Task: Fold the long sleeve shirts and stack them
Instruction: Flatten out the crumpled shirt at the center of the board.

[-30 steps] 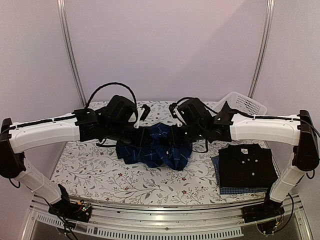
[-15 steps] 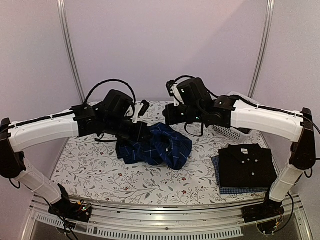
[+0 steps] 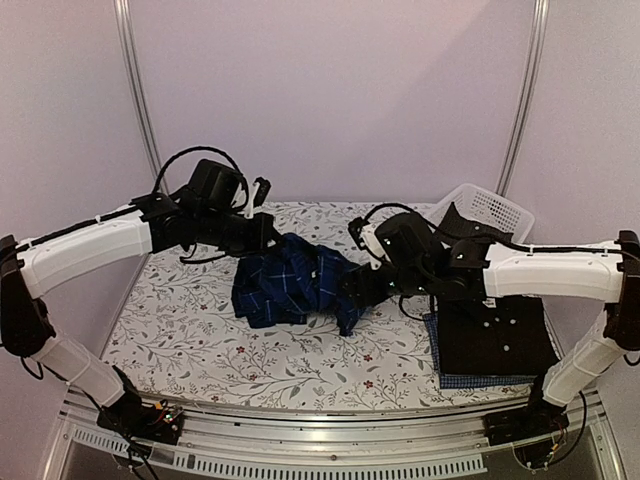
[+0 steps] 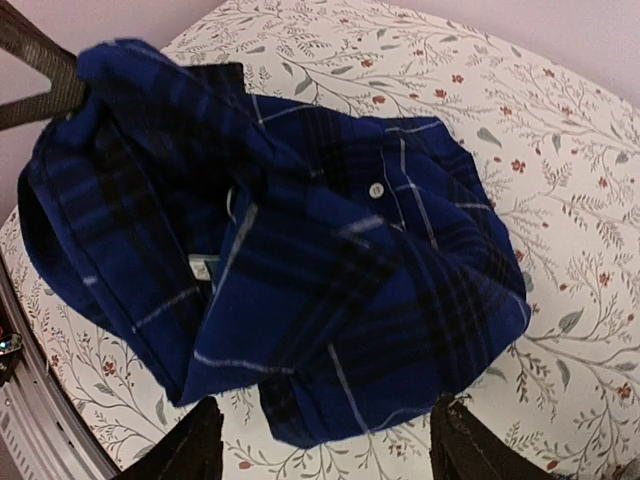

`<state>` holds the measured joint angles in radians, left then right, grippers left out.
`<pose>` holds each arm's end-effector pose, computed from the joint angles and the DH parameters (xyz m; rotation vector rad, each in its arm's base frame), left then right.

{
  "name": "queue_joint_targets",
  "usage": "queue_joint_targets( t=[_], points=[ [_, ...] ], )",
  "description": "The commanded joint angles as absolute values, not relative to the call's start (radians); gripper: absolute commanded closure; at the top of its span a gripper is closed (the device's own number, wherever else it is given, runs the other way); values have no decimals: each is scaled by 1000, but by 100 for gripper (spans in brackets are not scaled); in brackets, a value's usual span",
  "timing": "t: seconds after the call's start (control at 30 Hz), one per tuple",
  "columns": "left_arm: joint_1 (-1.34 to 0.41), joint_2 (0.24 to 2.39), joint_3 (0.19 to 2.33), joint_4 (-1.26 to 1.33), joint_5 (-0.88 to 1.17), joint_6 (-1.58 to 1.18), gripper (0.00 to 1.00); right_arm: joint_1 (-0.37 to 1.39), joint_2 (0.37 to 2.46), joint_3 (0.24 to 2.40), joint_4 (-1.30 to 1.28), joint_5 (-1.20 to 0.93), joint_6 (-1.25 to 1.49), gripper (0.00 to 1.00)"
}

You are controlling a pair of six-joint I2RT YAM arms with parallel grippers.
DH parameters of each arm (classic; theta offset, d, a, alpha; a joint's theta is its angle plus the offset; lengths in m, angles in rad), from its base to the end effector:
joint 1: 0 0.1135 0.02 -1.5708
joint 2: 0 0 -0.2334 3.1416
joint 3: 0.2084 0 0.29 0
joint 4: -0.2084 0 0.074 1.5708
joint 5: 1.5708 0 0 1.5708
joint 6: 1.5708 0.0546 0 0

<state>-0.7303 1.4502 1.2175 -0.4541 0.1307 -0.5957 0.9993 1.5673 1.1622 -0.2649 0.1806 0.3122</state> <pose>0.2790 -0.2594 0.2569 0.2350 2.3838 -0.8208 0.2266 0.3342 0.2109 -0.6726 2.1761 0.5076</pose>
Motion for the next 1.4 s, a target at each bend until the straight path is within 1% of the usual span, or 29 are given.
queue_joint_targets(
  t=[0.0,0.07,0.1,0.17,0.27,0.4,0.53,0.67,0.77,0.83,0.87,0.9,1.0,1.03,1.07,1.1,1.27,1.37],
  points=[
    [-696,1476,1299,-419,159,-605,100,1078,1455,1026,-151,260,298,18],
    [-688,1490,1325,-419,163,-605,100,1101,1424,954,-108,287,321,6],
    [-684,1497,1337,-419,167,-605,100,1111,1417,924,-85,307,329,2],
    [-680,1506,1360,-417,174,-604,100,1126,1414,881,-50,345,349,1],
    [-676,1513,1386,-416,178,-601,100,1130,1469,872,-16,429,383,1],
    [-675,1518,1404,-415,182,-601,100,1132,1597,929,27,536,442,1],
    [-670,1513,1408,-405,181,-607,100,1133,1744,1002,71,583,476,1],
    [-665,1504,1408,-400,179,-607,100,1134,1828,1048,88,613,498,1],
    [-664,1492,1408,-404,170,-601,100,1132,1869,1108,31,693,523,3],
    [-662,1478,1413,-410,154,-588,100,1125,1870,1134,3,746,526,10],
    [-661,1469,1417,-416,142,-580,100,1119,1864,1140,2,763,524,19],
    [-660,1460,1428,-422,129,-571,100,1111,1847,1144,-22,775,517,31],
    [-659,1442,1471,-449,84,-521,100,1101,1785,1166,-27,816,457,75],
    [-658,1434,1486,-454,74,-500,100,1101,1770,1183,-27,828,432,87],
    [-658,1426,1501,-458,63,-481,100,1100,1754,1204,-27,835,393,95],
    [-658,1419,1517,-461,51,-462,100,1100,1743,1231,-28,843,358,100],
    [-657,1391,1624,-476,9,-362,100,1100,1667,1337,-8,856,104,100],
    [-657,1377,1696,-477,3,-303,100,1100,1606,1389,55,834,-88,100]
  ],
)
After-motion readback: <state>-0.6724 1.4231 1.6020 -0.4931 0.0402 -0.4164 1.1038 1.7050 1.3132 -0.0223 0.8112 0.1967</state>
